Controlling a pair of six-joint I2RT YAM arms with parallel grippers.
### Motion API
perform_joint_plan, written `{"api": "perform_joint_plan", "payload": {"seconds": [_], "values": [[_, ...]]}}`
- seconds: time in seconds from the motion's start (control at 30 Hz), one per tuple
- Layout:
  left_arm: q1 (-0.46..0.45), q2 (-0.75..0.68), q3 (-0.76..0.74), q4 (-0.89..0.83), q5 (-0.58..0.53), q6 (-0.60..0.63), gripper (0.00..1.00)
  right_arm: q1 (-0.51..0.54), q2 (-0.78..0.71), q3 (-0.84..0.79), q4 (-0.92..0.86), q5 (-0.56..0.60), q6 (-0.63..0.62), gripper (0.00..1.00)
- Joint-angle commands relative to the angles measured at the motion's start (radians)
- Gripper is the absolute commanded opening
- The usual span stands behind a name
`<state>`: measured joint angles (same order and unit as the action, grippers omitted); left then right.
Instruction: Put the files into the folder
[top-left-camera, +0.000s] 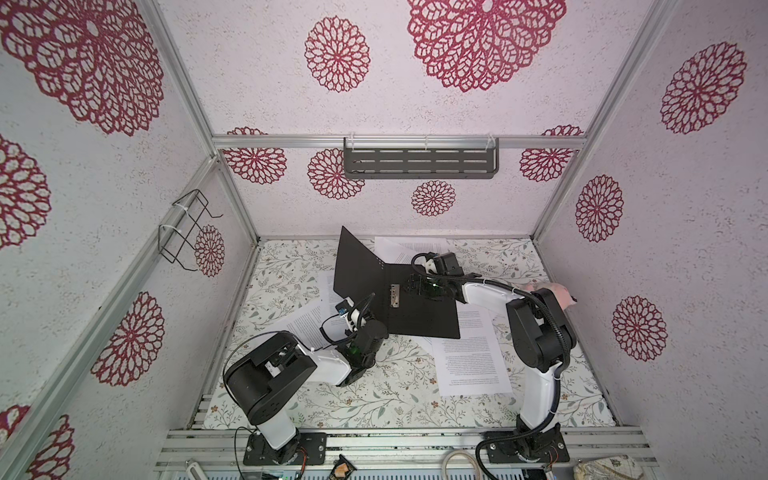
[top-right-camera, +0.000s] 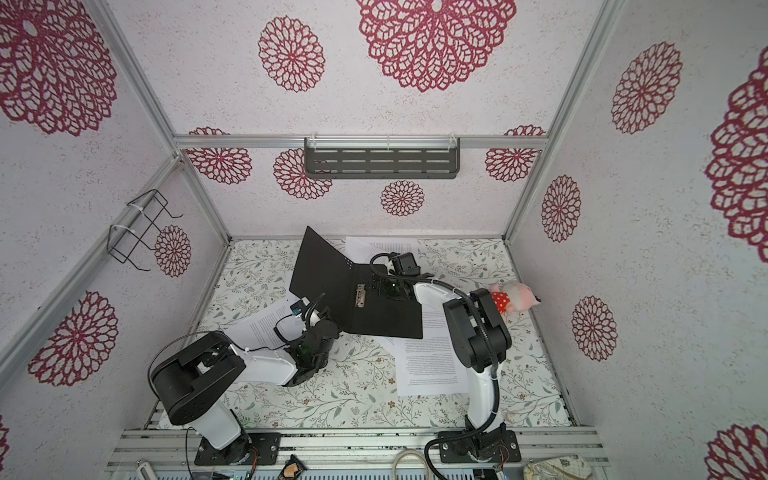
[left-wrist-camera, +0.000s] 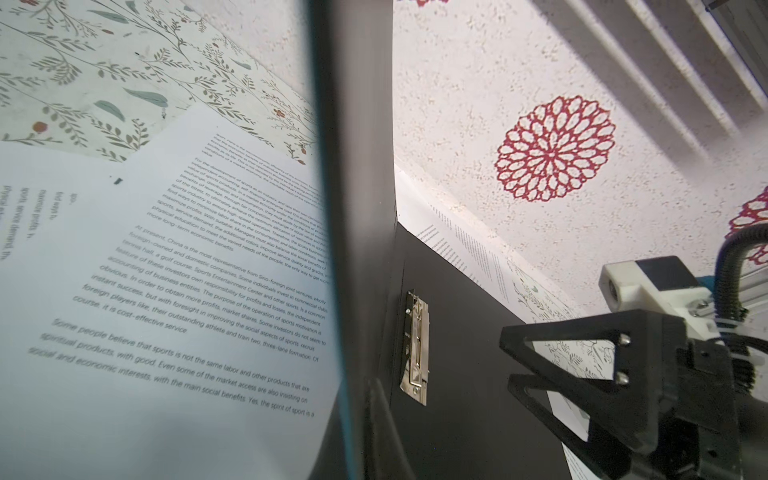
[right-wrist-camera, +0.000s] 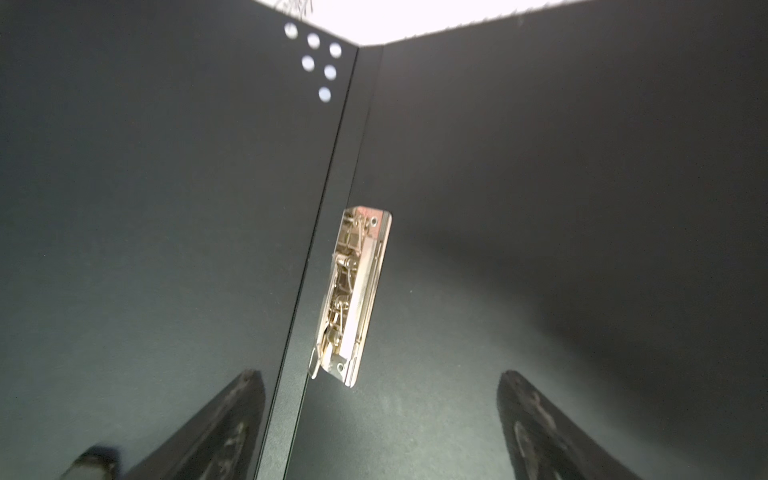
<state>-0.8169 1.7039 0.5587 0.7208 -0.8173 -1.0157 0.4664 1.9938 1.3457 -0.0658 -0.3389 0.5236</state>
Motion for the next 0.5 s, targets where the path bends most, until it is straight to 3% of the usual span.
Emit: {"api": "perform_joint_plan", "payload": {"seconds": [0.0,0.03,0.07,0.2,0.3,0.4,0.47], "values": [[0.006,0.043,-0.026,0.082,0.009,0.005,0.38,0.011,0.003,0.029,-0.012,0.014,-0.02,0.9],[0.006,0.037,-0.036,0.102,0.004,0.019,0.57,0.014,0.004,0.029,-0.012,0.014,-0.02,0.9],[0.006,0.024,-0.046,0.107,-0.007,0.033,0.69,0.015,0.005,0.026,-0.012,0.017,-0.021,0.9],[0.004,-0.093,-0.079,0.011,-0.129,0.066,0.96,0.019,-0.001,0.022,-0.015,0.029,-0.023,0.89],[0.011,-0.222,-0.098,-0.131,-0.239,0.068,0.98,0.025,-0.003,0.029,-0.024,0.033,-0.029,0.88],[0.039,-0.377,-0.046,-0.56,-0.349,-0.074,0.99,0.033,-0.011,0.032,-0.033,0.038,-0.037,0.86],[0.087,-0.46,0.012,-0.82,-0.347,-0.118,0.99,0.043,-0.016,0.035,-0.044,0.04,-0.044,0.86]]}}
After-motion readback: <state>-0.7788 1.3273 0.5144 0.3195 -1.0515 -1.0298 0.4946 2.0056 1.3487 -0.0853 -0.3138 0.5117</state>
